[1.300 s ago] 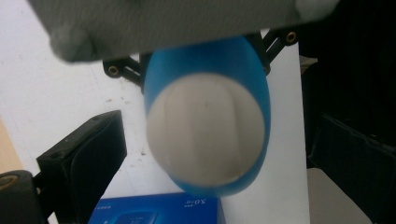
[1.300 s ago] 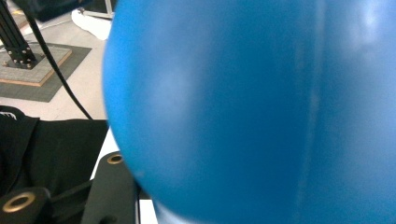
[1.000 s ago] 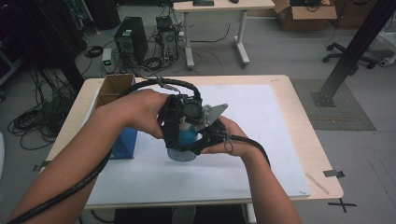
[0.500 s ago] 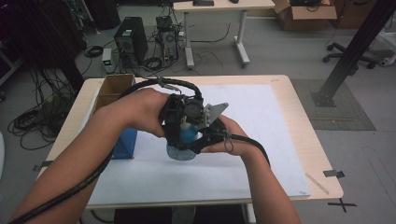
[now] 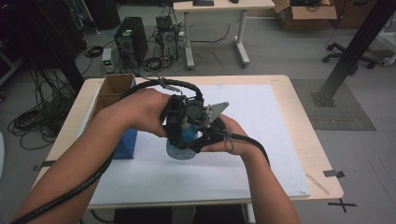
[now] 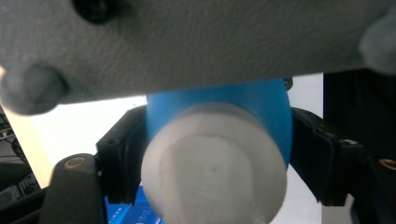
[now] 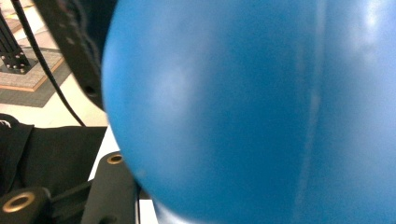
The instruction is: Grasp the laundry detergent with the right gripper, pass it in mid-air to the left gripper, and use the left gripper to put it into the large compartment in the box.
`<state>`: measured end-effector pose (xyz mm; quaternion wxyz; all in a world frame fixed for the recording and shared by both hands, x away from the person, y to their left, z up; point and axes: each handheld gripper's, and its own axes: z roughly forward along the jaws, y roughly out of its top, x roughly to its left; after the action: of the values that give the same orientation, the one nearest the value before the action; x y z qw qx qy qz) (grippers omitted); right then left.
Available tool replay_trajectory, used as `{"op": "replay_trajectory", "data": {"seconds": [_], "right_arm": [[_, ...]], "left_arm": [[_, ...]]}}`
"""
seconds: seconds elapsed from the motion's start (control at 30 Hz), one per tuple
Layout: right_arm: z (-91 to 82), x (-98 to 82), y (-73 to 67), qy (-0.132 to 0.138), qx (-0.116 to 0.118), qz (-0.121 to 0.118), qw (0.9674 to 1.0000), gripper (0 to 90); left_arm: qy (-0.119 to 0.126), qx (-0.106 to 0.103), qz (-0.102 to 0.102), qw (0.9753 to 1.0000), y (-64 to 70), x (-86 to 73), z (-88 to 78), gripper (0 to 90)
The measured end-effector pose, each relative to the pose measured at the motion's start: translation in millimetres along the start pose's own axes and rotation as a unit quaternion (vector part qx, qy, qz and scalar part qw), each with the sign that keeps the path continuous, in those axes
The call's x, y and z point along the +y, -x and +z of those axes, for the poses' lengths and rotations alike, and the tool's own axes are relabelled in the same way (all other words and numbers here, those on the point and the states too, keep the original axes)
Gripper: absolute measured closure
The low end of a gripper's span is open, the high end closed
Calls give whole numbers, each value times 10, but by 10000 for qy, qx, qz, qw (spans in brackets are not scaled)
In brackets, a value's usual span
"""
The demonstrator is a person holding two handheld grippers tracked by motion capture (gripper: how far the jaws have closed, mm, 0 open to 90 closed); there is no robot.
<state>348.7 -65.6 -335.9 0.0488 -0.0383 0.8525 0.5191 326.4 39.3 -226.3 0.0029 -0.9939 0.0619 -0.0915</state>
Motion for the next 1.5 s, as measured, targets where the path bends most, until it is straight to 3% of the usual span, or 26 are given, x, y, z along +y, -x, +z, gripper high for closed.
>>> {"op": "replay_trajectory", "data": {"seconds": [0.57, 0.77, 0.97, 1.0, 1.03, 1.1, 1.13, 1.2, 1.5], "right_arm": [[6, 12, -2, 15, -4, 35, 10000, 456], [27, 14, -5, 1, -27, 9, 10000, 456], [44, 18, 0, 82, -7, -9, 10000, 457], [46, 33, -35, 161, 107, 187, 9996, 456], [42, 38, -16, 127, 35, 35, 9999, 456], [43, 42, -6, 119, 6, -32, 9999, 455], [43, 59, -43, 214, 117, 181, 9995, 455], [44, 62, -26, 213, 80, 76, 9997, 453], [75, 19, -14, 429, 19, 98, 9990, 447]], "left_arm": [[19, 34, -102, 9999, 4, -4, 8, 365], [-69, -84, -104, 9999, -21, -11, 7, 379], [-200, -126, -149, 9996, -22, -2, -23, 383], [-209, -115, -157, 9996, -18, 0, -31, 383], [-231, -122, -150, 9995, -18, 0, -39, 383], [-270, -112, -167, 9994, -13, 4, -56, 383], [-278, -100, -172, 9994, -8, 5, -66, 384], [-307, -127, -180, 9993, -12, 9, -72, 384], [-454, -177, -141, 9987, -41, 28, -71, 384]]}}
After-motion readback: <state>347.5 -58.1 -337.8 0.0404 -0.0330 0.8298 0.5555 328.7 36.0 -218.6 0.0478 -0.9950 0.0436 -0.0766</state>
